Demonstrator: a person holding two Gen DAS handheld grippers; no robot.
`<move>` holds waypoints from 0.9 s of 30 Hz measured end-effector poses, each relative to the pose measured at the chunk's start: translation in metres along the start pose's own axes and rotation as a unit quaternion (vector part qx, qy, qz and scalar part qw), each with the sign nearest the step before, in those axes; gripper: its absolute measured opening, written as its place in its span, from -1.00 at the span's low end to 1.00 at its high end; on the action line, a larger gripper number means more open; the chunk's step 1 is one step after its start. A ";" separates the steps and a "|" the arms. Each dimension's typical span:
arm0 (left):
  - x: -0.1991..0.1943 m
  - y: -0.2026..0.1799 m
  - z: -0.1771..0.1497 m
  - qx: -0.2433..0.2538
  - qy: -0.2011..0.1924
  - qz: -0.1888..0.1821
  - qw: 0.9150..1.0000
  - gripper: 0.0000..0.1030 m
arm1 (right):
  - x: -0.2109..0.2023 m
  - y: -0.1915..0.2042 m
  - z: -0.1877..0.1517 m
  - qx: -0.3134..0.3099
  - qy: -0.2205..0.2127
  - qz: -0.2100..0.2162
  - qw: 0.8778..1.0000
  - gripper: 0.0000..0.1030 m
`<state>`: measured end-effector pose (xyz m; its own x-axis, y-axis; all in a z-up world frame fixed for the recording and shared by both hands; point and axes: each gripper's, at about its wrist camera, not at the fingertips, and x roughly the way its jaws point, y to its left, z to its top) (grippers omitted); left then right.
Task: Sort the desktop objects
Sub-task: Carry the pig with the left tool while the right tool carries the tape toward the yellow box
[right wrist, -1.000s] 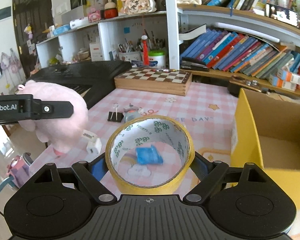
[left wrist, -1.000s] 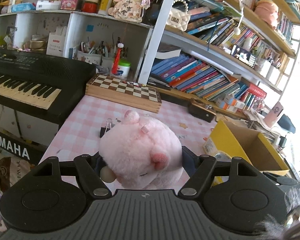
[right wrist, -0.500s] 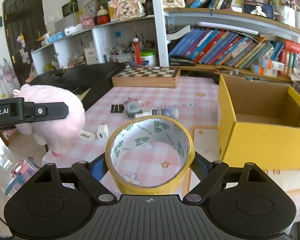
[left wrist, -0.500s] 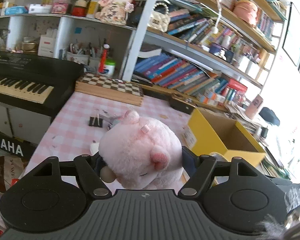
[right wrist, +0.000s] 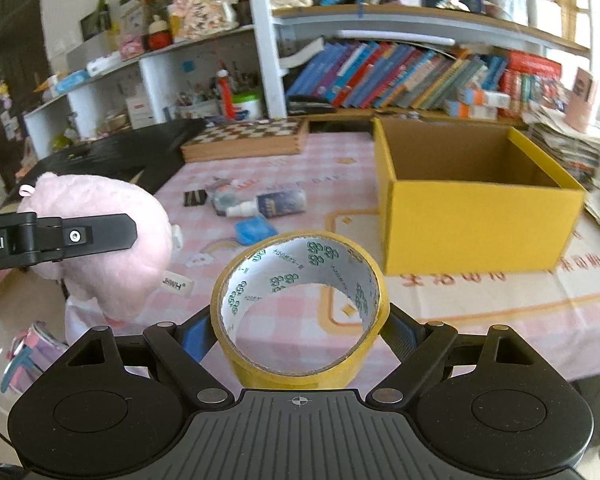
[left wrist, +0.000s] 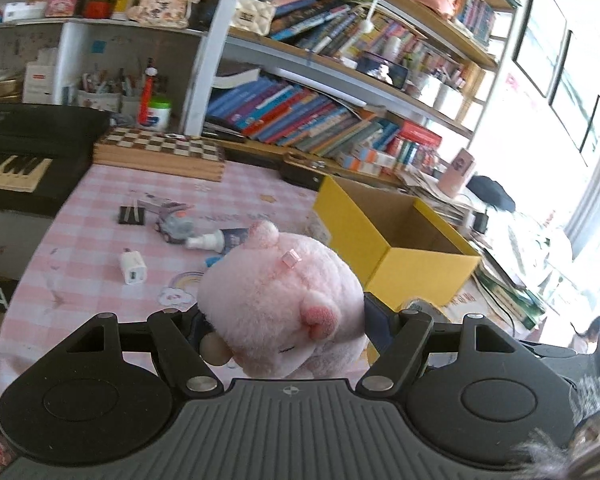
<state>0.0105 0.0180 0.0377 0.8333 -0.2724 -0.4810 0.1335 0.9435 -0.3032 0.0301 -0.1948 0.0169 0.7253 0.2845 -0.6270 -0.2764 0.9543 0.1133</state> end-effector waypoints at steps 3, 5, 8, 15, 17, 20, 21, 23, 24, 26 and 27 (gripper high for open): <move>0.003 -0.007 -0.002 0.008 0.007 -0.012 1.000 0.38 | -0.005 -0.007 -0.004 0.013 0.002 -0.014 1.000 0.70; 0.006 -0.011 -0.003 0.013 0.013 -0.021 1.000 0.38 | -0.008 -0.010 -0.008 0.018 0.006 -0.021 1.000 0.70; 0.011 -0.018 -0.005 0.020 0.022 -0.033 0.999 0.38 | -0.011 -0.016 -0.016 0.027 0.012 -0.032 0.999 0.70; 0.023 -0.036 -0.010 0.040 0.047 -0.058 0.996 0.38 | -0.020 -0.031 -0.026 0.054 0.022 -0.055 0.997 0.70; 0.027 -0.041 -0.010 0.043 0.052 -0.065 0.996 0.39 | -0.022 -0.035 -0.028 0.059 0.024 -0.061 0.996 0.70; 0.034 -0.049 -0.011 0.052 0.060 -0.077 0.994 0.39 | -0.026 -0.042 -0.030 0.067 0.025 -0.072 0.995 0.70; 0.036 -0.053 -0.011 0.055 0.062 -0.082 0.993 0.39 | -0.027 -0.045 -0.031 0.070 0.025 -0.076 0.994 0.70; 0.040 -0.059 -0.012 0.062 0.066 -0.090 0.992 0.39 | -0.029 -0.051 -0.033 0.077 0.027 -0.083 0.993 0.70; 0.042 -0.062 -0.012 0.064 0.068 -0.094 0.991 0.39 | -0.030 -0.054 -0.034 0.082 0.029 -0.086 0.993 0.70; 0.045 -0.067 -0.012 0.069 0.070 -0.099 0.990 0.39 | -0.032 -0.059 -0.035 0.088 0.029 -0.090 0.992 0.70; 0.046 -0.070 -0.013 0.072 0.071 -0.101 0.990 0.39 | -0.032 -0.062 -0.035 0.090 0.029 -0.092 0.991 0.70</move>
<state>0.0330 -0.0633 0.0264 0.6998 -0.4720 -0.5361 0.3730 0.8816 -0.2893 0.0018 -0.2662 0.0029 0.7143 0.1033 -0.6922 -0.0213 0.9918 0.1260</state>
